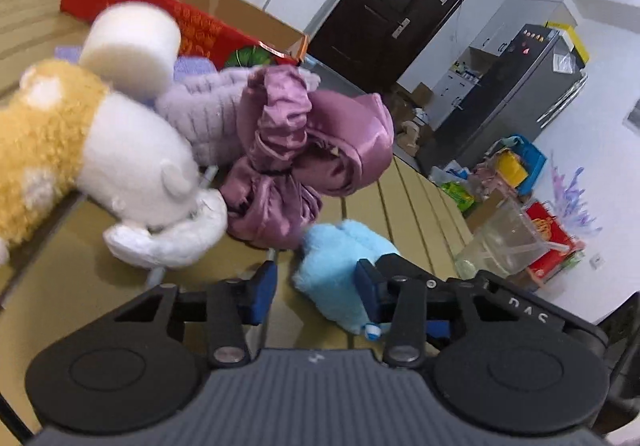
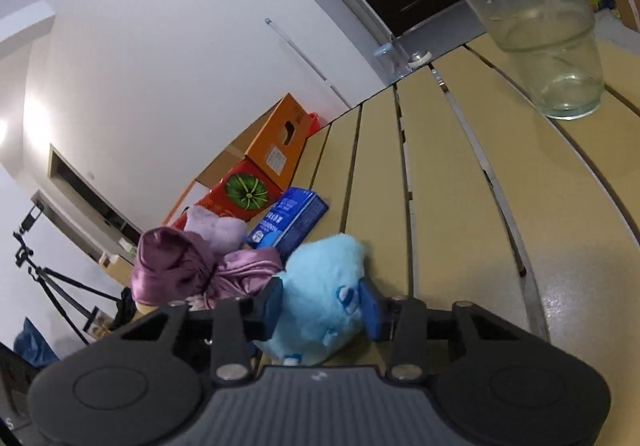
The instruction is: Collect trash
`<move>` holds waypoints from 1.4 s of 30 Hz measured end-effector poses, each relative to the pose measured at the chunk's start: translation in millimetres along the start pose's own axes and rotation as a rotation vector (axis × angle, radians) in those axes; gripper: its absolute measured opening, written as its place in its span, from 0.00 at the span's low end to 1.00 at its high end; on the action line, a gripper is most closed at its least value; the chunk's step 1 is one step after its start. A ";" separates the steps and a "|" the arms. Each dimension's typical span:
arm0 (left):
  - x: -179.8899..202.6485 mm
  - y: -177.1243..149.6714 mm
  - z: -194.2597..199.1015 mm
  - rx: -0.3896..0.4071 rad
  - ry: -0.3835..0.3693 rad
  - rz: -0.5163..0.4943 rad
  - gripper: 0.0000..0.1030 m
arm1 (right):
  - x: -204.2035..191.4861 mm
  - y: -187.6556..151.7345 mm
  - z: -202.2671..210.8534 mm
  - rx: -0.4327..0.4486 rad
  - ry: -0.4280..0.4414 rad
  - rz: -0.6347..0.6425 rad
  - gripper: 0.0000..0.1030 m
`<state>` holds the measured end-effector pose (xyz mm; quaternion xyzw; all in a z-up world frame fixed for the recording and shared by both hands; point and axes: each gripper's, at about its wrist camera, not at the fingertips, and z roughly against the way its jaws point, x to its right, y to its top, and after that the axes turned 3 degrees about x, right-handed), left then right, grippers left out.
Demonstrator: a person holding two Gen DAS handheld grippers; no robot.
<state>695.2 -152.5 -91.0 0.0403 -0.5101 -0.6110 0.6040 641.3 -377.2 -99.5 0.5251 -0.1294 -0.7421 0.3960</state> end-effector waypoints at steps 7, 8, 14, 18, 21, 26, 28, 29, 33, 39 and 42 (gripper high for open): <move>3.1 -10.3 29.4 0.023 -0.014 0.003 0.25 | -6.4 -4.6 16.1 -0.022 0.018 0.005 0.31; 2.3 -11.7 38.2 0.031 -0.013 0.012 0.25 | -8.0 -6.7 20.5 -0.029 0.032 -0.004 0.30; -10.0 -48.5 152.7 0.165 0.006 -0.051 0.25 | -68.6 -55.9 73.6 -0.061 0.148 0.141 0.30; -30.2 -86.5 236.9 0.205 0.042 -0.038 0.22 | -116.5 -124.3 114.8 -0.061 0.208 0.328 0.30; -52.4 -129.6 286.9 0.189 0.094 -0.037 0.20 | -134.2 -184.6 134.2 -0.100 0.232 0.418 0.29; -105.7 -170.4 294.1 0.100 0.166 0.127 0.20 | -109.4 -241.8 105.8 -0.282 0.193 0.308 0.29; -126.7 -177.6 273.9 0.047 0.190 0.152 0.20 | -94.9 -252.7 80.4 -0.341 0.148 0.258 0.29; -139.1 -179.8 260.1 0.006 0.198 0.180 0.20 | -86.1 -259.6 69.9 -0.363 0.118 0.235 0.29; -175.9 -187.2 203.4 -0.101 0.276 0.195 0.19 | -49.8 -286.7 15.2 -0.451 0.023 0.148 0.28; -238.6 -199.2 139.4 -0.217 0.370 0.289 0.12 | -12.5 -315.0 -72.7 -0.615 -0.089 0.119 0.28; -244.6 -199.5 118.5 -0.243 0.387 0.235 0.02 | -10.3 -324.8 -94.7 -0.653 -0.146 0.184 0.29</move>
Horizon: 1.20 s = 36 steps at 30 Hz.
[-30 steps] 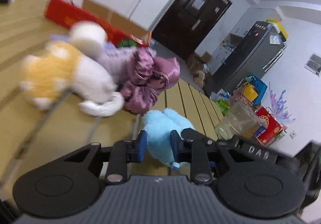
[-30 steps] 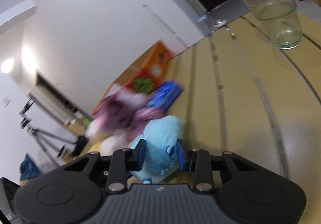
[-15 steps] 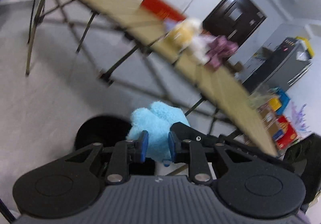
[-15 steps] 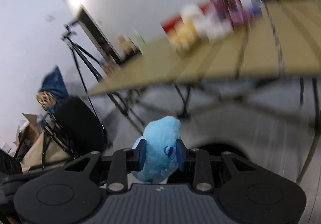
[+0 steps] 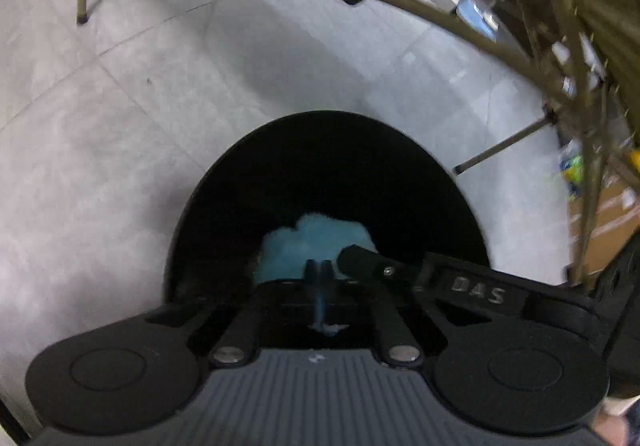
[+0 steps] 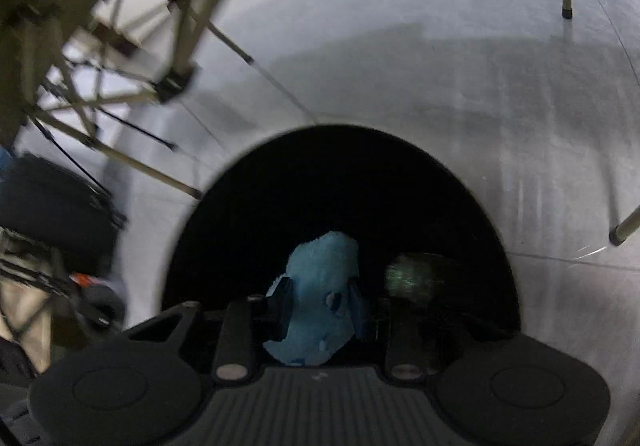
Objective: Collect trash
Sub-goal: 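Lower the blue plush into the black bin and open both grippers, then grasp the white foam cylinder with the left gripper while the right gripper grasps white tissue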
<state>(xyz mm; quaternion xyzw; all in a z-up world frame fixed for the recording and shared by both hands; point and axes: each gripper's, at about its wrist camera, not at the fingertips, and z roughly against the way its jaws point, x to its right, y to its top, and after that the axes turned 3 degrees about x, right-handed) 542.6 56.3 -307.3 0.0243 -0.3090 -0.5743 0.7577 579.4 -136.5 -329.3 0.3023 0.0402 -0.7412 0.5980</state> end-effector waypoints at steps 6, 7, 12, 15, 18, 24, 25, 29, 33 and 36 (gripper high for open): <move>8.3 -1.7 -0.2 0.003 0.065 -0.109 0.03 | -15.6 11.9 -2.5 -0.061 -0.087 0.148 0.29; 12.3 -3.5 -0.4 0.007 0.083 -0.140 0.03 | -17.1 11.1 -1.9 -0.077 -0.100 0.160 0.29; 23.2 -8.1 8.3 0.006 0.142 -0.212 0.09 | -23.8 10.7 5.9 -0.081 -0.109 0.187 0.33; 31.2 -9.3 20.3 0.023 0.192 -0.250 0.39 | -28.8 11.6 20.1 -0.046 -0.127 0.234 0.37; 32.8 -13.6 38.2 0.054 0.196 -0.274 0.69 | -30.8 14.3 39.6 -0.023 -0.132 0.255 0.61; 55.8 -36.8 86.3 0.134 0.222 -0.371 0.86 | -41.6 9.8 95.3 0.061 -0.105 0.297 0.78; 56.8 -39.3 94.8 0.145 0.220 -0.371 0.86 | -43.4 8.0 106.4 0.071 -0.102 0.300 0.78; 64.9 -51.8 136.5 0.213 0.216 -0.381 0.93 | -46.6 -4.3 148.0 0.123 -0.099 0.325 0.79; 70.0 -61.2 174.8 0.265 0.202 -0.364 0.93 | -51.4 -21.0 189.6 0.166 -0.109 0.348 0.79; 80.6 -68.4 205.7 0.318 0.178 -0.365 0.93 | -59.3 -35.3 225.2 0.207 -0.094 0.366 0.79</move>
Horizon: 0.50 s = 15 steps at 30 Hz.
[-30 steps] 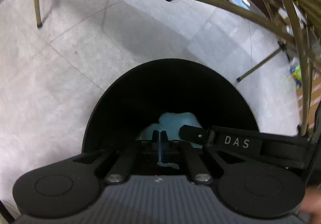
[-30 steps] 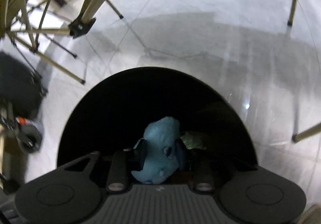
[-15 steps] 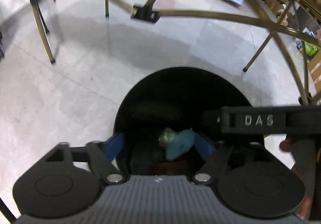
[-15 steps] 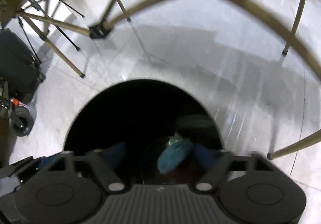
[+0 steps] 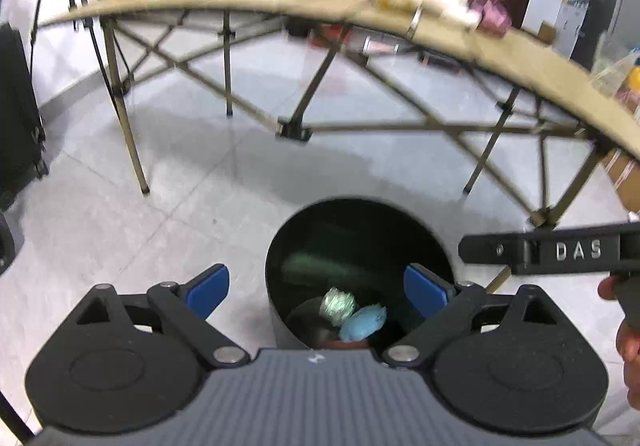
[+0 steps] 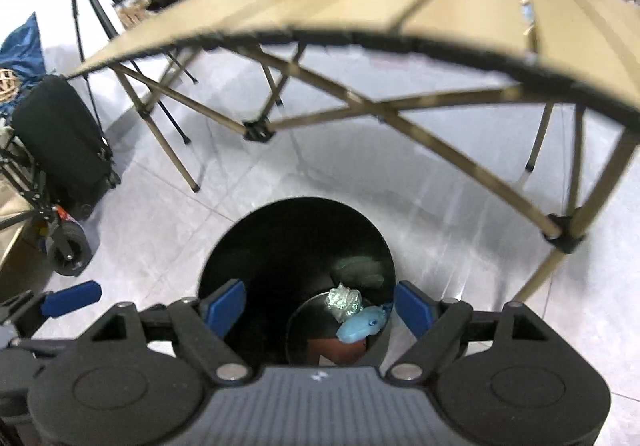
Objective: Collect trash
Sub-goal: 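Grasp the white foam cylinder with the left gripper while the right gripper grasps white tissue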
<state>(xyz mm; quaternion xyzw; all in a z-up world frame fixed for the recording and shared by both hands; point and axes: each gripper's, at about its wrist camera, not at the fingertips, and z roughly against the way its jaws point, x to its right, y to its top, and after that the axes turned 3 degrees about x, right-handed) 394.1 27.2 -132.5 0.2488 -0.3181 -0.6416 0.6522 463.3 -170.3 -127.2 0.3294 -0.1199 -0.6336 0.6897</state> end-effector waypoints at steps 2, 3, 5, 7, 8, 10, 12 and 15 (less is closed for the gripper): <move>3.0 3.9 30.3 0.045 -0.009 0.005 0.94 | -6.5 -3.7 33.6 0.052 0.016 0.017 0.80; 3.9 5.0 43.9 0.070 -0.015 0.010 0.95 | -9.6 -5.4 53.8 0.083 0.028 0.026 0.80; 5.1 8.6 77.2 0.140 -0.032 0.018 0.96 | -16.9 -7.9 88.5 0.147 0.049 0.048 0.80; 7.8 14.4 107.6 0.222 -0.042 0.012 0.98 | -24.6 -8.5 129.5 0.237 0.068 0.072 0.82; 9.0 17.7 119.2 0.264 -0.045 0.009 0.99 | -25.8 -7.3 145.3 0.277 0.075 0.079 0.84; 12.8 28.3 140.5 0.341 -0.063 0.008 1.00 | -25.9 -2.7 173.6 0.374 0.081 0.085 0.86; 17.8 40.1 148.2 0.388 -0.091 0.009 1.00 | -23.0 6.0 192.2 0.453 0.084 0.078 0.87; 24.9 58.4 141.0 0.441 -0.105 -0.005 1.00 | -14.5 22.3 196.3 0.538 0.083 0.078 0.86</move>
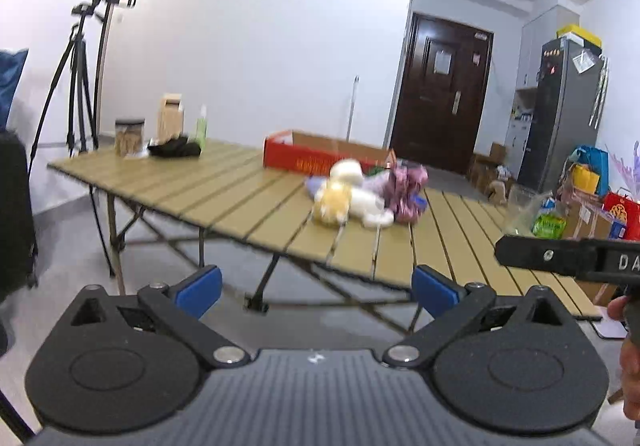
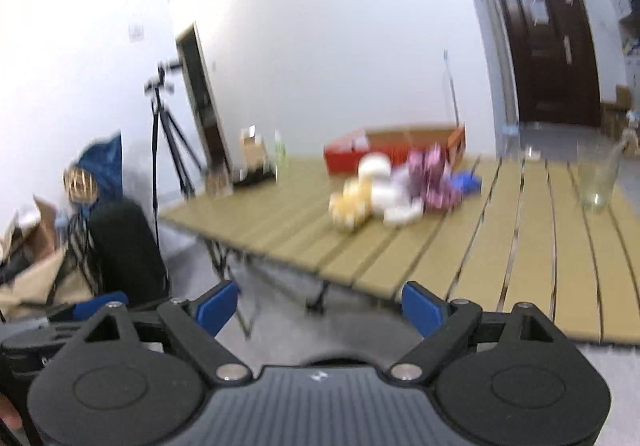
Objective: Collect trash
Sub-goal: 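Grasp the white foam cylinder with the left gripper while the right gripper grasps white tissue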
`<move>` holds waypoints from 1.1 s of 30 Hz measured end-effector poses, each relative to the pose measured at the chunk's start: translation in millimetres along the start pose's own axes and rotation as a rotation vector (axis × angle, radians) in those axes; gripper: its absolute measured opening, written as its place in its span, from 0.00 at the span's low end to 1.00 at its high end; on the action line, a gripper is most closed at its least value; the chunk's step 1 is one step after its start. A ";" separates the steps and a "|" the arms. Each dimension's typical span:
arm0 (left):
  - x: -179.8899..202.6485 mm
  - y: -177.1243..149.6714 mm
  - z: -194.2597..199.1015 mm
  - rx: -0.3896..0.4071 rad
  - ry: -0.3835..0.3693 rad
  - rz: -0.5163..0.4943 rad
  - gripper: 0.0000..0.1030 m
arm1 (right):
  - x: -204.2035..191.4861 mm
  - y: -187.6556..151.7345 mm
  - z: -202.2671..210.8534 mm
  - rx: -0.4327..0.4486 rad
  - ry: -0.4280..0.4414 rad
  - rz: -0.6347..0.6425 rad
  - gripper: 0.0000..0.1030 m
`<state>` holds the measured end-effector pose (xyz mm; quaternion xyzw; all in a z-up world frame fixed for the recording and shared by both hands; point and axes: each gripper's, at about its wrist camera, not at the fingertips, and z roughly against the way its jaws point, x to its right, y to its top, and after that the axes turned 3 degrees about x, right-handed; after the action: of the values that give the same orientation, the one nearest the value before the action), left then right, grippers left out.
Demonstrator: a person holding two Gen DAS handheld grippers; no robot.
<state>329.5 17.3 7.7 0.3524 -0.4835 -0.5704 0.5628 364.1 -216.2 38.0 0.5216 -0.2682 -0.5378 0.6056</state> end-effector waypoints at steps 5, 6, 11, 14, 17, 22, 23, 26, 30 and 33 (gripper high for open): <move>7.2 15.4 -52.1 0.009 -0.018 -0.063 1.00 | 25.4 15.7 -50.4 -0.005 -0.045 0.003 0.81; 8.4 18.0 -61.7 0.014 -0.027 -0.075 1.00 | 31.3 16.3 -66.4 -0.012 -0.050 0.002 0.78; 9.7 27.8 -147.3 -0.015 -0.034 -0.091 0.99 | 63.1 28.6 -142.1 -0.040 -0.073 -0.020 0.66; 9.1 30.0 -196.3 -0.055 -0.059 -0.068 0.94 | 85.7 33.2 -189.0 -0.071 -0.099 -0.047 0.55; 10.2 31.0 -238.9 -0.060 -0.053 -0.056 0.94 | 107.3 34.9 -229.2 -0.107 -0.129 -0.092 0.50; 6.9 43.9 -292.7 -0.087 -0.072 -0.038 0.90 | 125.2 35.8 -281.5 -0.159 -0.121 -0.157 0.45; 8.8 51.3 -302.7 -0.082 -0.087 -0.041 0.90 | 123.2 35.5 -288.8 -0.165 -0.123 -0.155 0.45; 15.8 74.3 -332.3 -0.066 -0.149 -0.030 0.91 | 118.3 32.9 -313.4 -0.181 -0.137 -0.137 0.43; 19.1 90.3 -389.0 -0.183 -0.118 0.026 0.82 | 111.4 28.2 -331.9 -0.192 -0.190 -0.084 0.27; 6.6 85.4 -417.8 -0.261 -0.166 0.123 0.49 | 112.0 26.9 -334.2 -0.204 -0.203 -0.072 0.12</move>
<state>749.7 -45.3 -29.1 0.1974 -0.4707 -0.6201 0.5958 701.3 -209.1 -67.9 0.4098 -0.2529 -0.6337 0.6055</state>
